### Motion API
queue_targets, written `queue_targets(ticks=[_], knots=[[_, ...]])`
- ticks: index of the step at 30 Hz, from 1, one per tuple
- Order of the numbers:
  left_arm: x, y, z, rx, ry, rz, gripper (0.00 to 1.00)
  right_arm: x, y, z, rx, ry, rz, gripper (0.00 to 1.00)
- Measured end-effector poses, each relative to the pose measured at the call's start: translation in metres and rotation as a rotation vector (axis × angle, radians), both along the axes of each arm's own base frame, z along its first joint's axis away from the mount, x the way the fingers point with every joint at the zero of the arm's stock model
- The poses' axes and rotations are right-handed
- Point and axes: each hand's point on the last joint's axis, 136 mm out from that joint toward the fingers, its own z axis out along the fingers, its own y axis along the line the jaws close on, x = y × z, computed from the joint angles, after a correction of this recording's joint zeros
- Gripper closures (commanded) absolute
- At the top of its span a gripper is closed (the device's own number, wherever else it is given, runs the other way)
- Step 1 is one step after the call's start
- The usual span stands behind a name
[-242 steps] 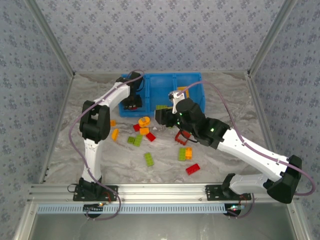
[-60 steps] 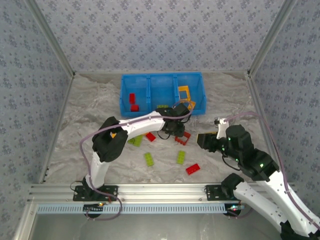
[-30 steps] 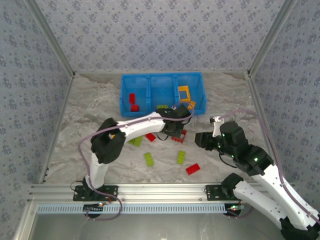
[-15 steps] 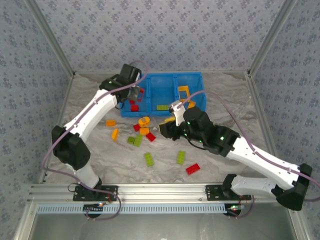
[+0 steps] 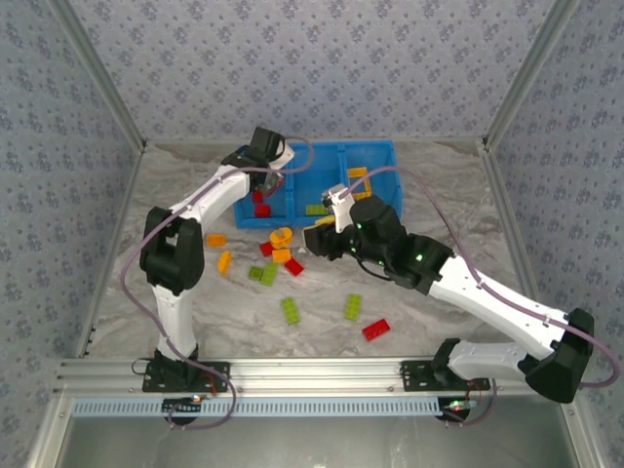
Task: Sort the legos into containers by color
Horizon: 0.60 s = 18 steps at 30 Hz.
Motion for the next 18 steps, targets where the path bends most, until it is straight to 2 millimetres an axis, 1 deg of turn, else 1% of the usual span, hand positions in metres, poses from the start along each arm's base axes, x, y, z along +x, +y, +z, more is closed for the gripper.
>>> queue_targets(ticks=[3, 6, 12, 15, 18], knots=[[0.008, 0.0, -0.013, 0.006, -0.015, -0.037, 1.0, 0.005, -0.003, 0.002, 0.012, 0.001, -0.014, 0.58], [0.013, 0.001, -0.023, -0.001, -0.029, -0.088, 1.0, 0.008, -0.004, 0.002, 0.024, 0.013, -0.019, 0.58], [0.023, -0.001, -0.038, -0.002, -0.033, -0.194, 1.0, 0.014, -0.003, -0.005, 0.028, 0.046, -0.028, 0.58], [0.027, 0.001, -0.043, -0.019, -0.028, -0.241, 1.0, 0.017, -0.004, -0.008, 0.033, 0.063, -0.035, 0.58], [0.031, 0.002, -0.042, -0.032, -0.041, -0.287, 1.0, 0.022, -0.007, -0.009, 0.04, 0.076, -0.048, 0.58]])
